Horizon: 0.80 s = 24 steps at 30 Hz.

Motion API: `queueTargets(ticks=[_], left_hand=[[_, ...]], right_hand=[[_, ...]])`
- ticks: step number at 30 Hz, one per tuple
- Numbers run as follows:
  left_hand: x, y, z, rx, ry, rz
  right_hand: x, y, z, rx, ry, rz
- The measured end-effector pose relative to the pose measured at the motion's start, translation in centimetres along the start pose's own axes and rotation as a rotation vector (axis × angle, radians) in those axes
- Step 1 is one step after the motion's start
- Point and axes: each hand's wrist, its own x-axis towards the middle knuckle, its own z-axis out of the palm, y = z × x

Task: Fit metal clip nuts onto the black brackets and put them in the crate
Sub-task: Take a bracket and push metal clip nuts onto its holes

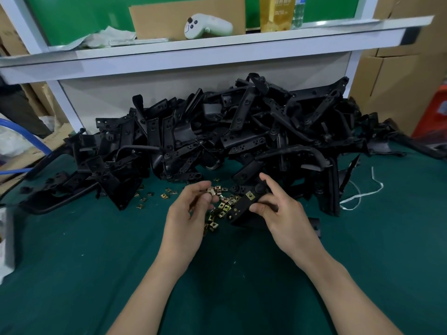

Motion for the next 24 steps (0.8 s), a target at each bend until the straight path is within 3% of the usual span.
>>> queueTargets(ticks=[11, 24], left_hand=[[0.28, 0.02, -0.16, -0.18, -0.024, -0.105], [0.28, -0.01, 0.02, -0.147, -0.024, -0.118]], right_hand=[[0.14, 0.25, 0.06, 0.011, 0.006, 0.02], [0.15, -0.08, 0.01, 0.012, 0.013, 0.025]])
